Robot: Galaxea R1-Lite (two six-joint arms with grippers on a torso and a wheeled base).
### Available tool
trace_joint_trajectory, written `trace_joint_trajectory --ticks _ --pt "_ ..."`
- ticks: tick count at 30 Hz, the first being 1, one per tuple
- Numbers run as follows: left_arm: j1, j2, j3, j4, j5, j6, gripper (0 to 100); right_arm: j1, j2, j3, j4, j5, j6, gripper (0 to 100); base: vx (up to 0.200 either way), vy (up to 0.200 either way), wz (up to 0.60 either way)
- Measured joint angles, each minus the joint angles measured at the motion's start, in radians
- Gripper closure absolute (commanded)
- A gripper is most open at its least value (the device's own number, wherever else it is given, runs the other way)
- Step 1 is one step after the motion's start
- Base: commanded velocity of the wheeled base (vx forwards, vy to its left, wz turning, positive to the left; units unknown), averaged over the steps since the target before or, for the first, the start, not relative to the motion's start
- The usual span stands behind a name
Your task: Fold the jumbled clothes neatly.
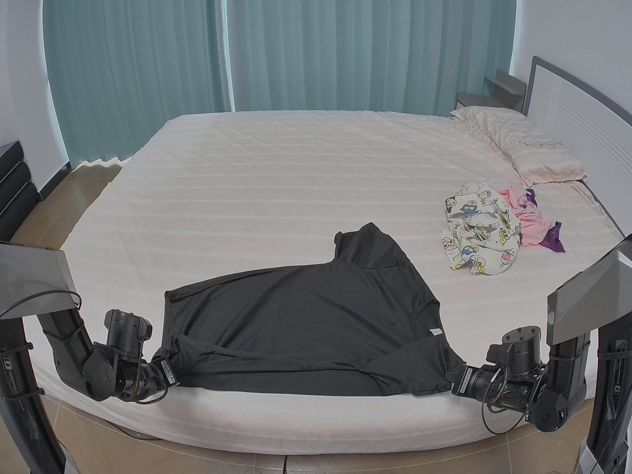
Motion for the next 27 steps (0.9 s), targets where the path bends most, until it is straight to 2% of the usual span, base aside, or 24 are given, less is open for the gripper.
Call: trace_joint_trajectory --ticks 10,15,21,27 --pt "0.008 -0.022 0.010 0.008 -0.001 0.026 0 0.001 0.007 0.014 -0.010 0.000 -0.015 0 0.000 0.000 0.00" --pt "0.056 -0.067 0.007 0.016 -0.021 0.034 0 -0.035 -0.028 0.020 -0.018 -0.002 -0.045 0 0.000 0.000 0.00" --pt "0.138 -0.133 -0.021 0.017 -0.130 0.031 0 -0.100 -0.072 -0.002 -0.026 0.013 -0.056 0 0.000 0.000 0.00" --pt "0.167 -0.161 -0.038 0.014 -0.244 0.023 0 -0.120 -0.064 -0.047 -0.027 0.052 -0.047 0 0.000 0.000 0.00"
